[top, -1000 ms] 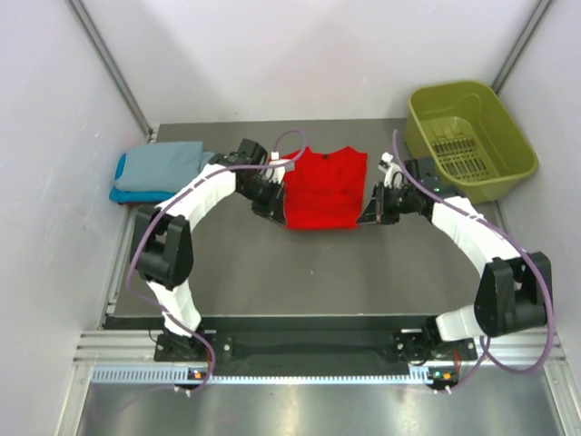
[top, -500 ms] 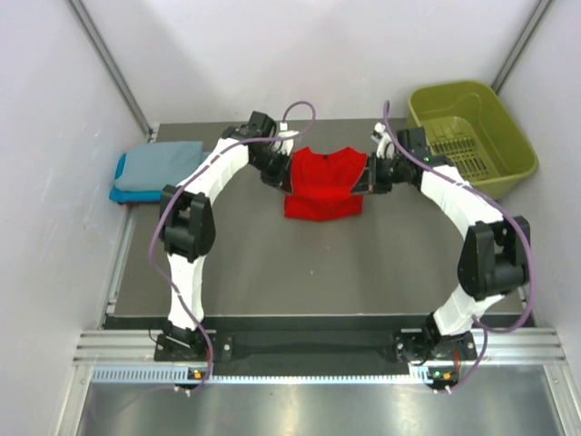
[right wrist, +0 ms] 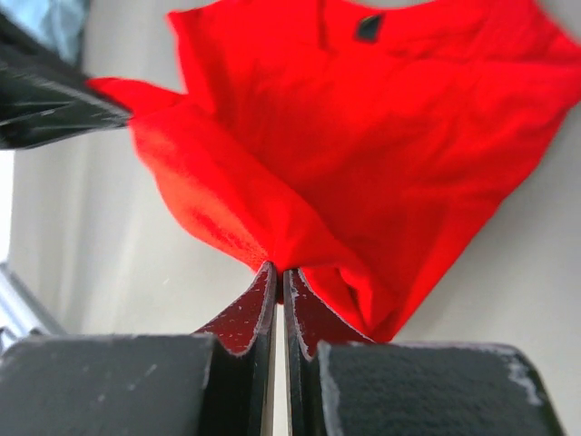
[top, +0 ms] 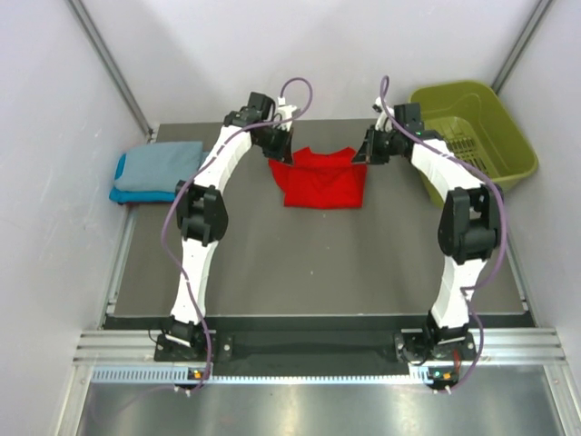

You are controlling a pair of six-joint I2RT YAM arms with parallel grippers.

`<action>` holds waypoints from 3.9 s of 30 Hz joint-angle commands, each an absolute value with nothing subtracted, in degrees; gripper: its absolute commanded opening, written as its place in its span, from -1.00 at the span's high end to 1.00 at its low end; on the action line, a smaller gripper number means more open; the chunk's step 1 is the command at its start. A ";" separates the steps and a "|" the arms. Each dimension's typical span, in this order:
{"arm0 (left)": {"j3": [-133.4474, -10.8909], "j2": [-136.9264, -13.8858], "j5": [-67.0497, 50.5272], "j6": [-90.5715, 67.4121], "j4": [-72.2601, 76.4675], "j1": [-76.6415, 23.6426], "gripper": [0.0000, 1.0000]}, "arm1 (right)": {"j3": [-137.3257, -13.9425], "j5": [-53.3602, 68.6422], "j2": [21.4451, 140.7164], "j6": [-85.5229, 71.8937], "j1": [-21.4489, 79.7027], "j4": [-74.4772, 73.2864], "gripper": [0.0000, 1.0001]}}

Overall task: Fold and stack the t-shirts
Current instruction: Fold the tshirt, then neatly place the folded tshirt to the corner

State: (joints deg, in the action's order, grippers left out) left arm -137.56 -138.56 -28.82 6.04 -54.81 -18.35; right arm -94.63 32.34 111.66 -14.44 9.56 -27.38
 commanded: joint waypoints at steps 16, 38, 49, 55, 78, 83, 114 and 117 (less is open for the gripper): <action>-136.76 -147.39 -18.12 2.20 -22.15 -14.85 -0.14 | -115.92 21.54 131.04 -9.41 8.79 -21.88 0.17; -114.09 -125.85 -29.70 -16.08 -25.49 -8.09 -0.54 | -101.78 24.44 114.35 -8.61 12.04 -25.75 -0.54; -115.83 -138.15 -45.34 -18.81 -25.75 -3.25 -0.48 | -100.55 21.27 115.40 -5.10 14.76 -27.59 -0.54; -116.45 -141.76 -48.07 -21.18 -23.21 -3.25 -0.50 | -101.51 23.46 118.12 -4.83 14.94 -27.77 -0.55; -121.55 -152.31 -47.90 -18.81 -25.32 -10.19 -0.47 | -105.38 25.75 132.71 -8.26 14.41 -27.33 -0.56; -122.26 -153.11 -48.25 -19.34 -24.26 -11.42 -0.26 | -104.94 25.75 132.28 -8.09 14.50 -27.33 -0.56; -121.30 -136.16 -46.67 -11.44 -37.33 -5.02 1.00 | -96.24 17.66 114.27 1.41 13.01 -29.44 -0.58; -122.34 -132.72 -45.70 -6.25 -43.66 -2.99 1.00 | -95.10 18.46 112.77 1.14 11.69 -29.62 -0.58</action>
